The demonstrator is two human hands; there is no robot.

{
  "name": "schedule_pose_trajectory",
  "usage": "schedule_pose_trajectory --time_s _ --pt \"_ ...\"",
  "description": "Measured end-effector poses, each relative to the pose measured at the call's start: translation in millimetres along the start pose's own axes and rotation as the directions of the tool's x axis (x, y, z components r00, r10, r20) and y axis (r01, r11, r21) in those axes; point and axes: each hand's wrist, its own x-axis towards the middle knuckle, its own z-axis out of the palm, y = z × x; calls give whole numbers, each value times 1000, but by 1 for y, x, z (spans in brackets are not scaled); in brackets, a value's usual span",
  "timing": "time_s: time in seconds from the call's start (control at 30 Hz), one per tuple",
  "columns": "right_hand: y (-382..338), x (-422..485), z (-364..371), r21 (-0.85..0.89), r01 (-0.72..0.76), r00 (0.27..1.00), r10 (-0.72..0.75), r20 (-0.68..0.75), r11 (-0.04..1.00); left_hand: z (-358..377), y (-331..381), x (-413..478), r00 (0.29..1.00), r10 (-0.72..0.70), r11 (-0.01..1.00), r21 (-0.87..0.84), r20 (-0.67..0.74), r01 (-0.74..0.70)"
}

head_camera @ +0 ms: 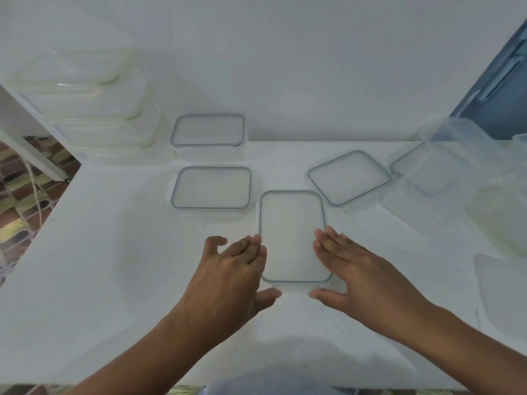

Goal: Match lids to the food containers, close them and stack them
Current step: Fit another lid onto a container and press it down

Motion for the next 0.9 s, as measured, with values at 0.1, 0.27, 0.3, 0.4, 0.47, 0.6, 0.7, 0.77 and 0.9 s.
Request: schedule_pose_trajectory --time_s 0.1,0.27,0.3,0.4,0.47,0.6,0.7,0.77,0.9 --pt "1 0 0 -15 -1 1000 1 -20 1000 3 -1 -3 1000 -29 999 -43 -7 29" --pt "-3 -4 6 -61 21 998 -25 -63 998 2 -9 -7 998 -55 993 -108 -12 54" --pt "-5 -6 8 -62 35 996 -40 -74 997 1 -13 -8 998 -51 991 -126 -19 49" --pt "-15 -13 12 -85 90 989 -99 -109 992 -3 -31 -11 1000 -6 988 -156 -26 1" --pt "-26 -17 12 -104 130 981 -143 -133 986 -5 -45 -11 999 31 992 -124 -29 -34" --pt "-49 -19 20 -97 187 966 -201 -164 978 -5 -68 1 996 55 996 -64 -66 -59" --pt "-64 -16 24 -89 194 965 -206 -164 977 -3 -78 12 994 44 997 -61 -102 -50" --pt "-72 -12 23 -75 178 969 -188 -162 981 3 -81 18 989 15 993 -111 -144 -31" --pt "-72 -8 13 107 136 967 -108 -229 985 11 -74 16 981 -151 917 -387 -122 93"
